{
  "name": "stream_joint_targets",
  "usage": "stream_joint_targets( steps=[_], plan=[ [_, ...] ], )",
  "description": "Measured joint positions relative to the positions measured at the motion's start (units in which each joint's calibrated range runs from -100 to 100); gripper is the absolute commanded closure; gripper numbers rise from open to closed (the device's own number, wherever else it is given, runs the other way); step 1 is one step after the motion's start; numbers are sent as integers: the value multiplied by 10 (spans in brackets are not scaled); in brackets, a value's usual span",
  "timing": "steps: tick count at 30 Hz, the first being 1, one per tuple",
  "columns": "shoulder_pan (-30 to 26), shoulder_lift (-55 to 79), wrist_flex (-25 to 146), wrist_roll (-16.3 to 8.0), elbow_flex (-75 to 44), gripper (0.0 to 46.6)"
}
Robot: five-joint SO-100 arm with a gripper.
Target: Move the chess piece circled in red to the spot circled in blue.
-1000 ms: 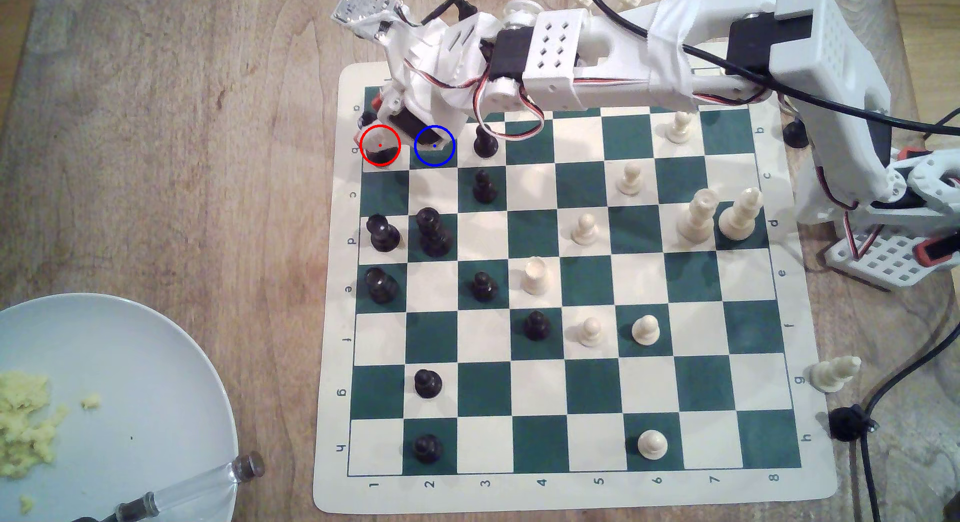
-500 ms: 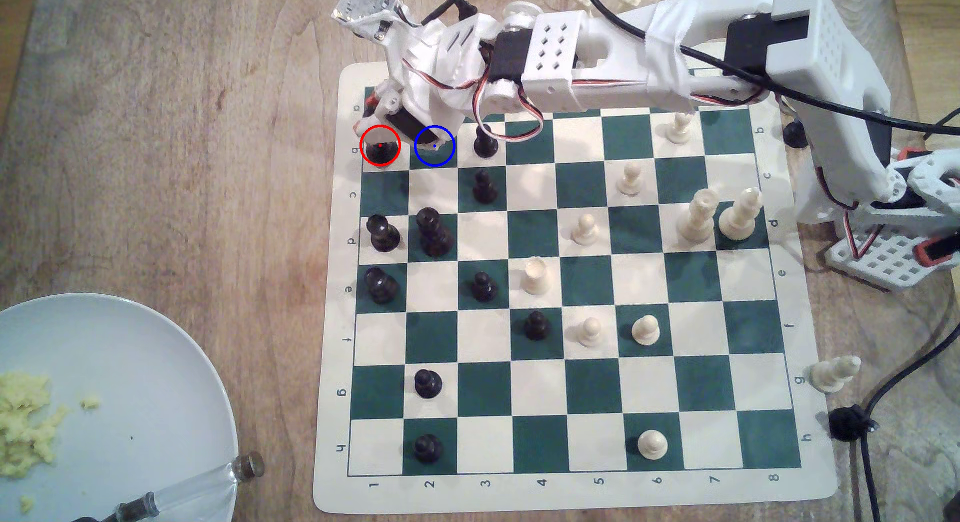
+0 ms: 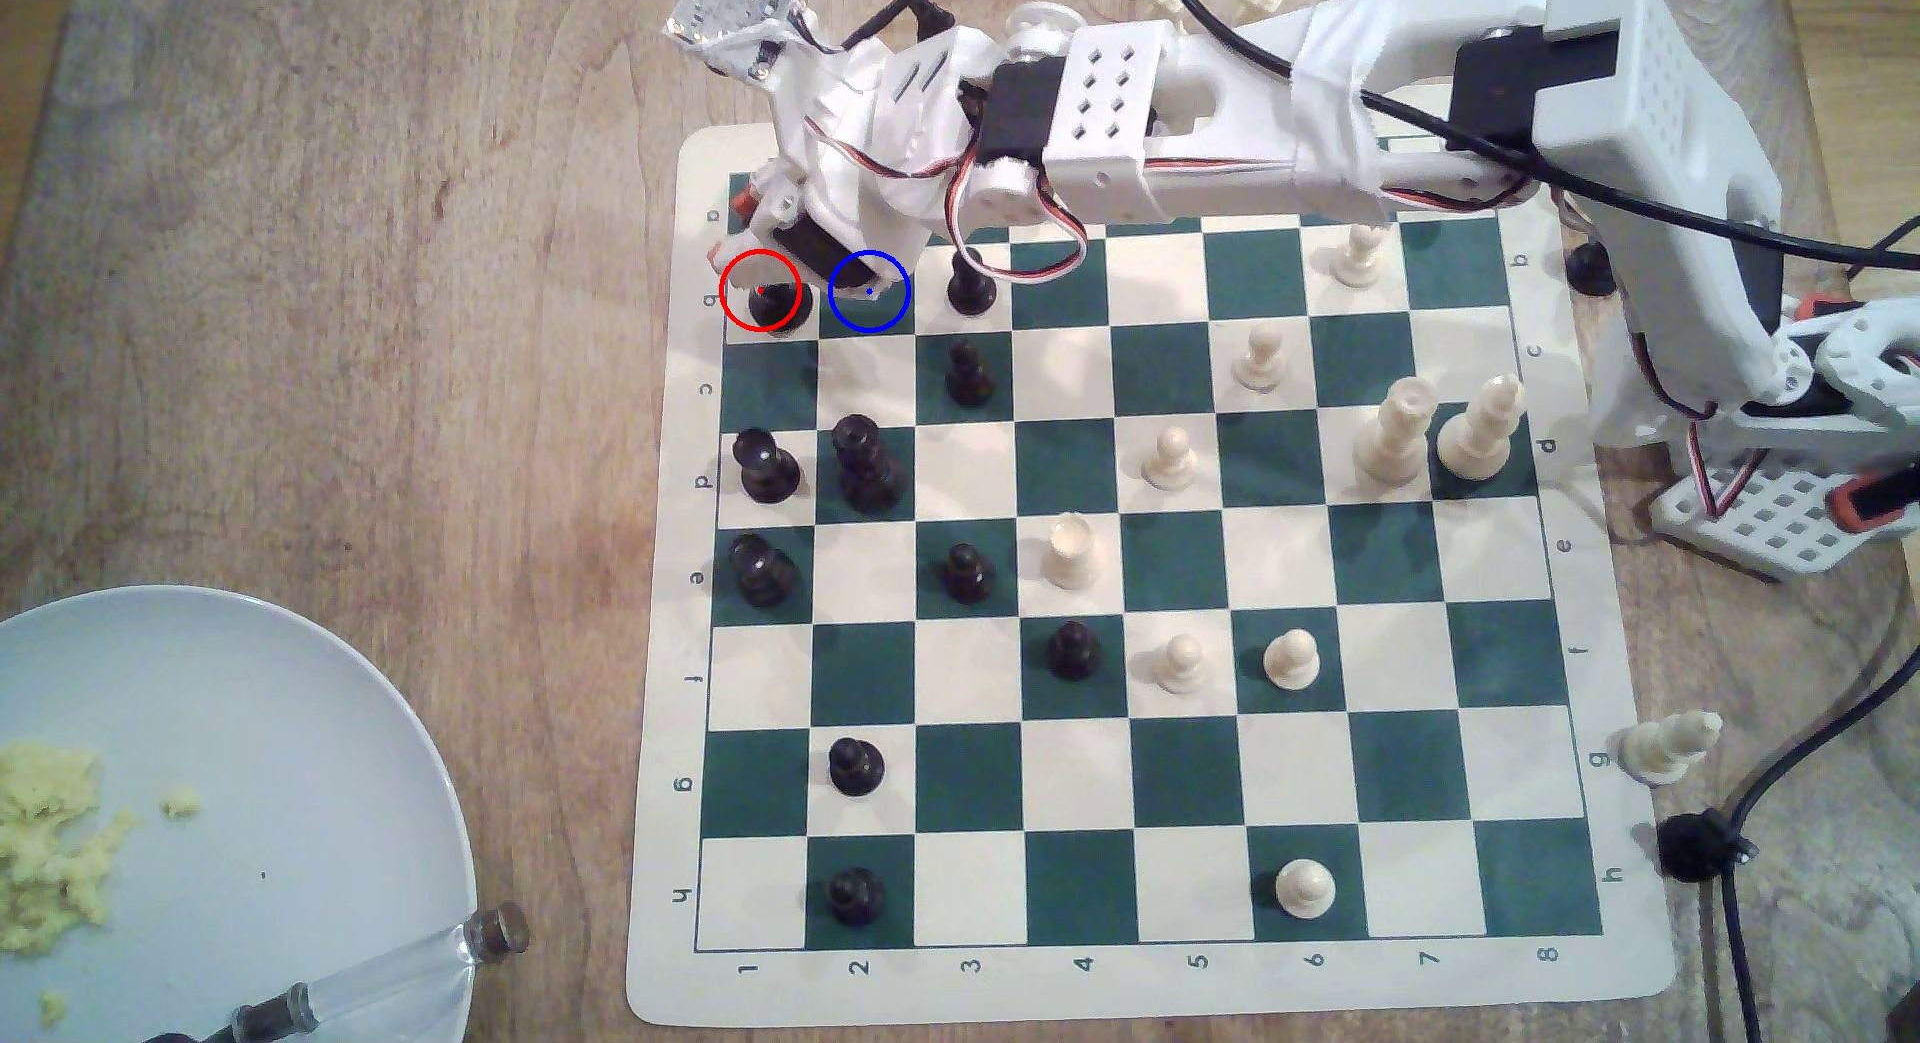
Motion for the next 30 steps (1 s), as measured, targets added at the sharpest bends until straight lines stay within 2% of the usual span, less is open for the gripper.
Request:
stream_joint_targets(
  steps=[9, 11, 15, 16, 30],
  plan=[
    [0, 0, 29, 0, 0, 370],
    [0, 0, 29, 0, 0, 386],
    [-3, 0, 29, 0, 0, 458],
    [-4, 0, 29, 0, 0, 464],
    [-7, -3, 29, 0, -1, 464]
  ],
)
